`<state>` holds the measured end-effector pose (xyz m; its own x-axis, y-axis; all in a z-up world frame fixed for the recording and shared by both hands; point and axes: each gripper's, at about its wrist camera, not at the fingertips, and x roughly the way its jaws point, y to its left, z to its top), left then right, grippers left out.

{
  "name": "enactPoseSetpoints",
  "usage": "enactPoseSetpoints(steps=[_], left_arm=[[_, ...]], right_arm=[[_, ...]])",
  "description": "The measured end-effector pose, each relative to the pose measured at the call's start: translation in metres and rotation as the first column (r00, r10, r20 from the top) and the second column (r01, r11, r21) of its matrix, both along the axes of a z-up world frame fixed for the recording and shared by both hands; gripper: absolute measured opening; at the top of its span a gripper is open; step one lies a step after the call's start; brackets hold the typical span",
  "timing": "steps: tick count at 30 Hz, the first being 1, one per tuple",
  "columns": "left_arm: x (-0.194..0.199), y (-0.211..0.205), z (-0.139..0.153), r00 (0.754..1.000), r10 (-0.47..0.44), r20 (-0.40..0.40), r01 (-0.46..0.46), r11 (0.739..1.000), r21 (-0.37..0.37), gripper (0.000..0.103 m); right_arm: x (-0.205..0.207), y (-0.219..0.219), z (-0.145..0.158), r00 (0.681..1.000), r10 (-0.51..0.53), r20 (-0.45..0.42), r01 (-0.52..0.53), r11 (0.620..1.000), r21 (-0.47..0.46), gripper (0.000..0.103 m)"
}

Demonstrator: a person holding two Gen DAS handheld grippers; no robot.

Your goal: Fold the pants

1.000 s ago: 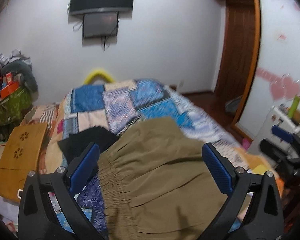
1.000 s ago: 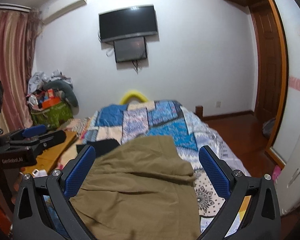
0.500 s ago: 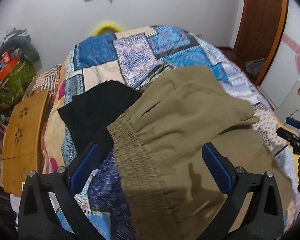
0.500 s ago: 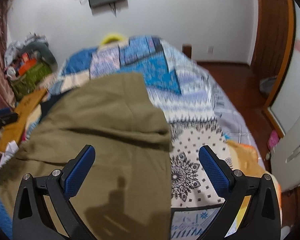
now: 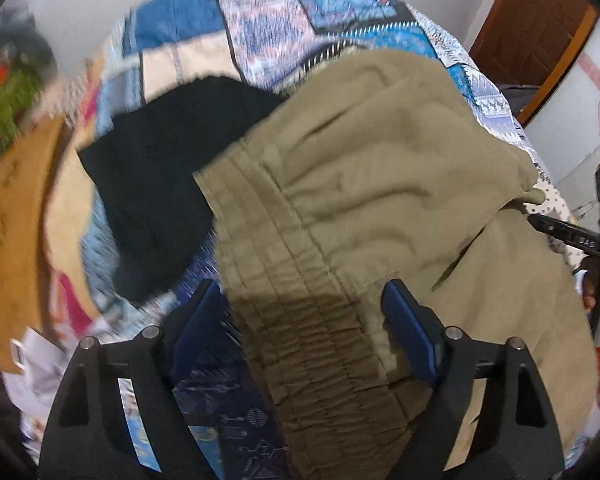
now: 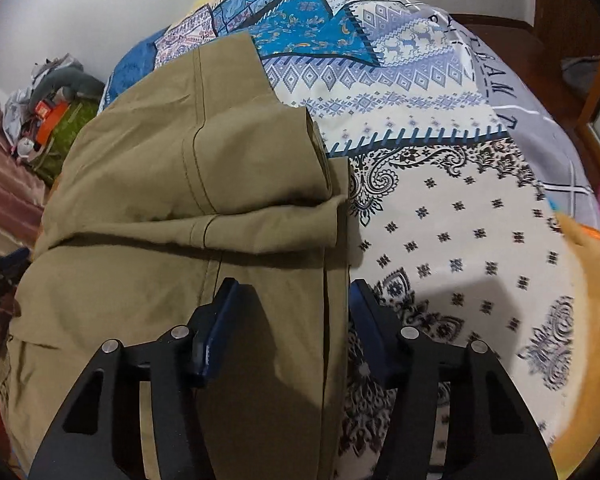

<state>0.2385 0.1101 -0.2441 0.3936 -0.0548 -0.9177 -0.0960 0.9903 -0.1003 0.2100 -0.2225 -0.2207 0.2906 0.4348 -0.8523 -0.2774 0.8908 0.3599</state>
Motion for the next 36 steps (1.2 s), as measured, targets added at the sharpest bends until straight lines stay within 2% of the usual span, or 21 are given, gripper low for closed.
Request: enactPoseSetpoints(steps=[3,5,8,10,11,13,16,20,24,28,32,33,36], left_arm=[[-0.001,0.006,-0.006,1.0,0.021,-0.006,-0.021,0.998,-0.063,0.085],[-0.002,0.007,-0.006,1.0,0.021,-0.002,-0.021,0.997,-0.069,0.085],[-0.003,0.003,-0.004,1.0,0.003,0.016,-0.002,0.998,-0.06,0.076],[-0.004,0.001,-0.001,1.0,0.0,0.027,0.001,1.0,-0.025,0.072],[-0.005,0.001,0.0,1.0,-0.003,0.031,0.003,1.0,-0.013,0.07],[-0.005,0.0,0.003,0.999,-0.004,0.036,0.003,0.999,0.036,0.062],[-0.007,-0.002,0.007,0.998,-0.021,0.057,0.015,0.994,0.104,0.061],[-0.01,-0.006,0.01,0.996,-0.023,0.081,0.006,0.98,0.198,0.06],[-0.013,-0.008,0.011,0.995,-0.029,0.095,0.006,0.972,0.233,0.06],[-0.011,-0.003,0.003,0.997,-0.035,0.072,0.02,0.981,0.192,0.062],[-0.013,0.006,0.007,0.998,-0.03,0.059,0.022,0.993,0.12,0.062],[-0.015,0.009,0.009,0.998,-0.023,0.06,0.017,0.995,0.103,0.063],[-0.02,0.016,0.018,0.998,-0.007,0.064,0.002,0.996,0.09,0.064]], right_arm=[[0.001,-0.005,-0.005,0.998,0.004,-0.055,-0.001,0.999,0.054,0.053],[0.001,-0.01,-0.006,0.997,0.015,-0.07,-0.01,0.997,0.082,0.052],[-0.003,-0.011,-0.008,0.998,0.03,-0.063,-0.024,0.995,0.092,0.04],[-0.007,-0.01,-0.006,0.998,0.043,-0.043,-0.04,0.996,0.08,0.029],[-0.009,-0.008,-0.005,0.998,0.048,-0.033,-0.046,0.996,0.071,0.027],[-0.013,-0.004,-0.003,0.998,0.055,-0.012,-0.054,0.997,0.049,0.014],[-0.02,0.002,0.002,0.997,0.069,0.032,-0.069,0.998,-0.008,0.007],[-0.028,0.003,0.009,0.994,0.082,0.075,-0.078,0.995,-0.054,0.006],[-0.028,0.002,0.008,0.991,0.069,0.111,-0.057,0.992,-0.112,0.006],[-0.023,-0.005,0.002,0.997,0.029,0.077,-0.023,0.997,-0.08,0.006],[-0.029,0.002,0.007,0.996,0.063,0.068,-0.055,0.992,-0.117,0.007],[-0.029,0.002,0.009,0.995,0.071,0.066,-0.062,0.991,-0.122,0.01],[-0.031,-0.004,0.024,0.993,0.065,0.097,-0.054,0.992,-0.118,0.011]])
